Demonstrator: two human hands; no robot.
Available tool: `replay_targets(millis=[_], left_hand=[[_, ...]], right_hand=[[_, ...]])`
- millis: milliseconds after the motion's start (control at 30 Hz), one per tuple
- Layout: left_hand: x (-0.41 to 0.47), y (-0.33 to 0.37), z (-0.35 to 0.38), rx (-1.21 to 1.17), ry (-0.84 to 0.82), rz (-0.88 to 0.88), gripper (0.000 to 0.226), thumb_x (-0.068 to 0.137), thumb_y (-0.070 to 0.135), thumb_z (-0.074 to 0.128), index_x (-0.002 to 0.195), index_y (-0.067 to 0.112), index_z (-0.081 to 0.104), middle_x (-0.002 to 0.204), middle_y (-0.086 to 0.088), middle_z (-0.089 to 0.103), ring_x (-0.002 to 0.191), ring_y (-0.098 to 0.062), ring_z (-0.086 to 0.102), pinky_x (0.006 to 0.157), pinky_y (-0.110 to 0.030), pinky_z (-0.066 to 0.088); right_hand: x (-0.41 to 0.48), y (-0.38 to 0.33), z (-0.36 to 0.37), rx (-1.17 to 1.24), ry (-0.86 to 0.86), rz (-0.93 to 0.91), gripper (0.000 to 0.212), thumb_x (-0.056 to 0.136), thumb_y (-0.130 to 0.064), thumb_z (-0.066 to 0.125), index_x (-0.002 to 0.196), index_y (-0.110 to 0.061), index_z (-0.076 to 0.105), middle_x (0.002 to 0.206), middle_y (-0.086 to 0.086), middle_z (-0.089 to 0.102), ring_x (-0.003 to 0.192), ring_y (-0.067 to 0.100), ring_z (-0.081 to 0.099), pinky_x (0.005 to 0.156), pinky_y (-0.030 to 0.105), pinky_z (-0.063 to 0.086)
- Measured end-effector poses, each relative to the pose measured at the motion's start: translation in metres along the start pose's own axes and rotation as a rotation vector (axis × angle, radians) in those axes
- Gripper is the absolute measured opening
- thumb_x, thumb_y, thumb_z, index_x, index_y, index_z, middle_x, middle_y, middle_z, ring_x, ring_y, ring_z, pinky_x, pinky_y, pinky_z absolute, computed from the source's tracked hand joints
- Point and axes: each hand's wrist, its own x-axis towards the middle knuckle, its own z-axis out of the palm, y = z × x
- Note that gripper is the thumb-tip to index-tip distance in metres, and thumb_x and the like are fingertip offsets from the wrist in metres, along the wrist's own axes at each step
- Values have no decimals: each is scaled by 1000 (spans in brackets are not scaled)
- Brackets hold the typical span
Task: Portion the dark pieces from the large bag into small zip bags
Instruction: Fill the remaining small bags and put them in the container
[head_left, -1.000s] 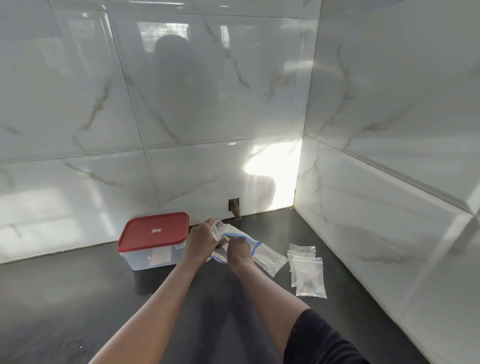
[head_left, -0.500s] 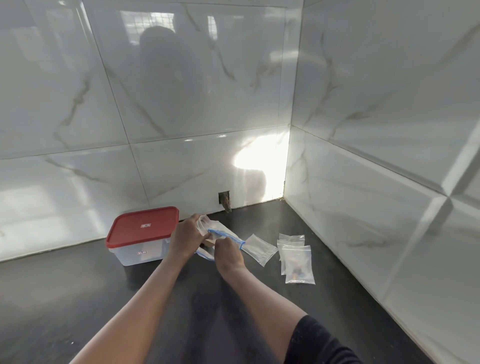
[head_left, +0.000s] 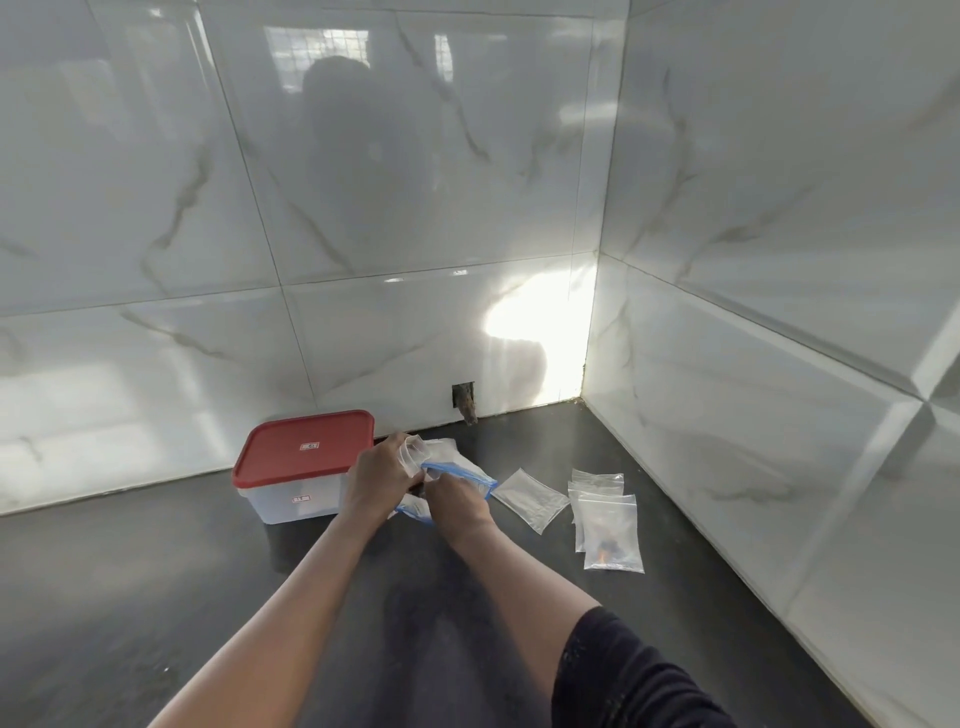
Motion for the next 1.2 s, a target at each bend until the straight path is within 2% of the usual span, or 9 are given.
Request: replay_targets(millis=[300,467,700,933,1100,1200], left_hand=[[1,-3,2,-26,28,-5,38,74,23,73,111,21,63,104,-6,70,99,-30,63,84,-35,49],[-3,-5,5,-70,31,2,41,75,16,74,115,14,63,106,-8,70,101,-30,63,85,-31,47],[-5,-6,4,-51,15,-4,40,75,16,74,113,17,63,106,-5,70,100,-27,63,85,-31,47],[-6,-3,8,-20,6,40,43,77,16,73,118,11,61,111,-8,69,103,-29,62,87,-29,42],[-8,-1,13,10,-3,48,41,81,21,69,120,12,60,112,-8,68,103,-27,62,85,-30,43],[-11,2,15,55,1,58,44,80,22,70,122,13,58,115,-8,66,106,-26,60,84,-30,42]], right_hand=[[-6,4,4,-59,75,-77,37,93,6,37,123,0,58,120,21,58,113,37,56,92,41,46],[-5,-1,10,20,96,56,35,92,8,41,122,1,57,125,17,59,119,30,55,98,36,45],[-1,-8,13,304,81,288,34,93,7,37,122,4,56,126,18,56,119,30,53,94,33,45],[6,-10,21,687,70,525,35,94,4,35,125,4,53,130,16,54,120,28,52,94,31,45],[11,-14,28,991,83,664,34,99,-7,37,130,-2,49,131,9,54,121,22,52,95,25,42],[17,-17,33,1146,93,751,33,100,-7,35,130,-3,49,120,7,56,110,20,56,87,25,44]])
